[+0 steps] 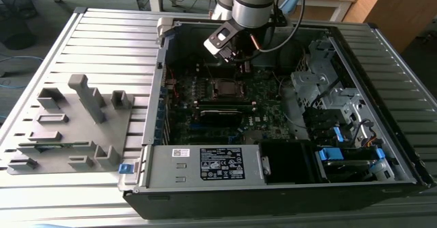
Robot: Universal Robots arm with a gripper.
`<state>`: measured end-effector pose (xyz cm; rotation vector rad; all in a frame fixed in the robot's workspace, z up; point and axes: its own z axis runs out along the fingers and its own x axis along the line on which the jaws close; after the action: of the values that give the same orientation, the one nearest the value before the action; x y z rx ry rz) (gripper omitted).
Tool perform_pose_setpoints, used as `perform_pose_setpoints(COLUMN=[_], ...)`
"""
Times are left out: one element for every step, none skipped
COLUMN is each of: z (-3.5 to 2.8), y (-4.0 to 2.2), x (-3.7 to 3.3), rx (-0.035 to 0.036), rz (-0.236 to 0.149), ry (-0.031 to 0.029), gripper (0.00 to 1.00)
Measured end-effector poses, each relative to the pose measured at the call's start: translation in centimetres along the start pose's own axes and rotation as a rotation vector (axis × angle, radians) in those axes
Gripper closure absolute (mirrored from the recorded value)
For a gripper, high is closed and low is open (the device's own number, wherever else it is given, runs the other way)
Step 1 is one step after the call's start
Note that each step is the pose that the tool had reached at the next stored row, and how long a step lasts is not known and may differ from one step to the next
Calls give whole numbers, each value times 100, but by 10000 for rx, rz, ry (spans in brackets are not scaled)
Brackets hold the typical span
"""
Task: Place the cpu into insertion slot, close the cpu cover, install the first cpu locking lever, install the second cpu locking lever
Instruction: 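Close the cpu cover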
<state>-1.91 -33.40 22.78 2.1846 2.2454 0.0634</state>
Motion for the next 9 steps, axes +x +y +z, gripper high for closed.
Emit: perform_pose_setpoints(z=[0, 0, 0, 1, 1, 2, 2, 2, 2], y=[0, 0, 0, 0, -1, -1, -1, -1, -1], x=[0, 0, 0, 0, 0, 0, 0, 0, 0], rx=[0, 0, 1, 2, 5, 7, 9, 12, 14], rz=[-8, -26, -59, -109, -195, -309, -418, -531, -649], ry=[0, 1, 2, 3, 6, 11, 15, 19, 23], gripper=[90, 90, 90, 90, 90, 90, 90, 90, 90])
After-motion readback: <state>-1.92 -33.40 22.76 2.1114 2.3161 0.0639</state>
